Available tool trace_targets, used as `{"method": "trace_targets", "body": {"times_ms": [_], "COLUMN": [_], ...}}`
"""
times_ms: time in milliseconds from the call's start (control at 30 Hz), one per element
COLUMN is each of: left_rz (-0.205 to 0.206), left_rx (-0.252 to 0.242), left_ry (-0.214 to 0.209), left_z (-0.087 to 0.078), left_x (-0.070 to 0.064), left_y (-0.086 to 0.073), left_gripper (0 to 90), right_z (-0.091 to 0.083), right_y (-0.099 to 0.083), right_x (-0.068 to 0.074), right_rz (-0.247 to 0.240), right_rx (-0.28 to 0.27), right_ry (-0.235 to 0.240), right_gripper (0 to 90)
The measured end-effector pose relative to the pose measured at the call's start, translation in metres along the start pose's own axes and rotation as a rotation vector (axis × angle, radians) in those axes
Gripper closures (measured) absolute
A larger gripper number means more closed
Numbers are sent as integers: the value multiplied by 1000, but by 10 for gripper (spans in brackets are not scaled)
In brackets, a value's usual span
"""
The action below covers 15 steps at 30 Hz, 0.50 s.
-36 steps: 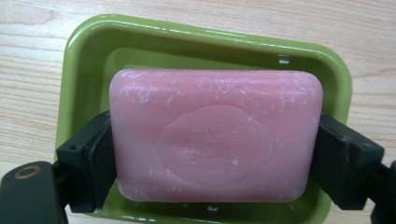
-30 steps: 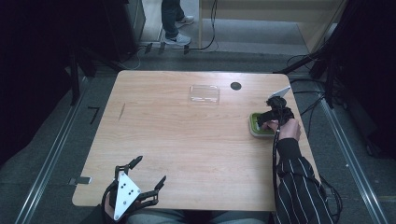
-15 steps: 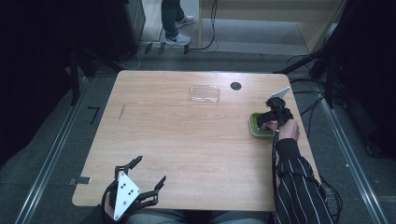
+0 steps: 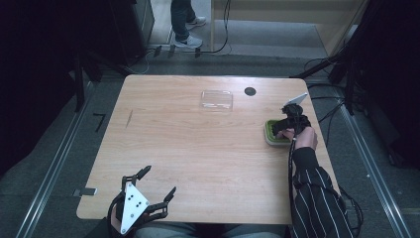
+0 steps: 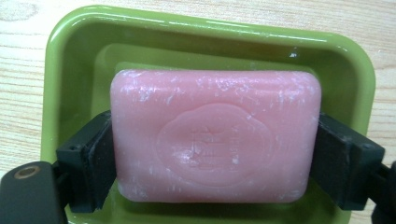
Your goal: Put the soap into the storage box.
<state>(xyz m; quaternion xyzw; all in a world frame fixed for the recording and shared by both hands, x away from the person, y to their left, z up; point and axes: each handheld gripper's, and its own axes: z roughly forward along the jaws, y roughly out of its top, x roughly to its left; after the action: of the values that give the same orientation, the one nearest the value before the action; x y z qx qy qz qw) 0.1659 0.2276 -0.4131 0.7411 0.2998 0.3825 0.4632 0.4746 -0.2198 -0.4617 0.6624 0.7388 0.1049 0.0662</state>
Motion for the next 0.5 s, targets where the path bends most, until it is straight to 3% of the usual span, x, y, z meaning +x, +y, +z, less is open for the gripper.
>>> {"method": "trace_targets", "body": {"times_ms": [500], "left_rz": [1], "left_rx": [-2], "left_ry": [0], "left_z": [0], "left_x": [0], "left_y": [0], "left_gripper": [136], "right_z": [-4], "right_y": [0], "right_x": [1], "right_rz": [-18], "right_rx": [-12], "right_ry": [-7], "right_gripper": [134]}}
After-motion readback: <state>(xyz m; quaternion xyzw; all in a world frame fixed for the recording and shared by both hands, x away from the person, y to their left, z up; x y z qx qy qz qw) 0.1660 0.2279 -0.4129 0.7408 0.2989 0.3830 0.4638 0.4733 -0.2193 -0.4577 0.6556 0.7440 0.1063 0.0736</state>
